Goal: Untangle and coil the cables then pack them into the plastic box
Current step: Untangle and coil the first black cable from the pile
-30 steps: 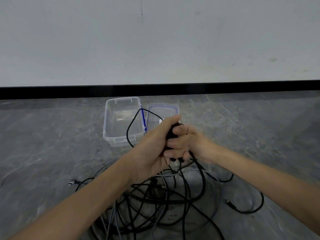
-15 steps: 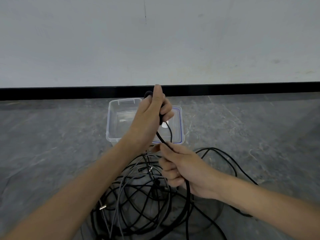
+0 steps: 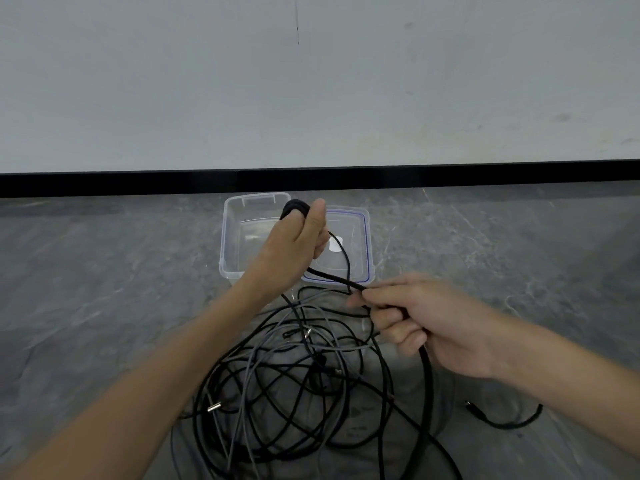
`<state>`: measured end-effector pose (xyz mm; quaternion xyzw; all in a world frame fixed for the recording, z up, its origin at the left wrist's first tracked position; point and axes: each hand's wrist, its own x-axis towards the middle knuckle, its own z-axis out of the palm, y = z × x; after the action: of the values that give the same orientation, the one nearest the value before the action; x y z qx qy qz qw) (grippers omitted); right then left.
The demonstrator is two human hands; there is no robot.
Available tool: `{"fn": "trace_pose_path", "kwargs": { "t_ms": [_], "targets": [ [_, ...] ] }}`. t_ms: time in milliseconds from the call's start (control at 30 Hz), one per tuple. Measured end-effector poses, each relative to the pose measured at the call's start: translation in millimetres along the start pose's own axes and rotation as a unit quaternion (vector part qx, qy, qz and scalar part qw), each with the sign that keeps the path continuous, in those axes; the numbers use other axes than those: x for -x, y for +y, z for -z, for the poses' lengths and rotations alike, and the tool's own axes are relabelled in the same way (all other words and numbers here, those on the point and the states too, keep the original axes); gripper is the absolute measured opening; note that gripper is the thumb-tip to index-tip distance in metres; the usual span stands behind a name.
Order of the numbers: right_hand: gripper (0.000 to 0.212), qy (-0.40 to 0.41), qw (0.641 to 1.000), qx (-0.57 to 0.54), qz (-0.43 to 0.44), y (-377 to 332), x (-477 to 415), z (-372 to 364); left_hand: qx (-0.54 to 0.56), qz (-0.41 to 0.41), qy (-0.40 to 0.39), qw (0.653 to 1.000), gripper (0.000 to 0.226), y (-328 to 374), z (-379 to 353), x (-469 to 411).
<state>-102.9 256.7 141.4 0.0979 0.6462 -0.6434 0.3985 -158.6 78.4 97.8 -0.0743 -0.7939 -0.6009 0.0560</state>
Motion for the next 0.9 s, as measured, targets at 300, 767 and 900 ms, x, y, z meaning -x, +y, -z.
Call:
{"fn": "trace_pose_path", "kwargs": {
  "t_ms": [300,767,900],
  "targets": [
    [0.038,0.1,0.771,0.541,0.322,-24,-1,18,-0.125,-0.003,-0.15,0.981,0.065,3,-10,20],
    [0.044,0.116,0.471,0.707,0.514,-36,-26,31,-0.041,0.087,-0.258,0.961,0.05,6,-21,45],
    [0.04,0.13,0.43,0.678,0.582,-39,-42,34,0.128,0.163,-0.207,0.956,0.047,18,-30,55]
  ]
}}
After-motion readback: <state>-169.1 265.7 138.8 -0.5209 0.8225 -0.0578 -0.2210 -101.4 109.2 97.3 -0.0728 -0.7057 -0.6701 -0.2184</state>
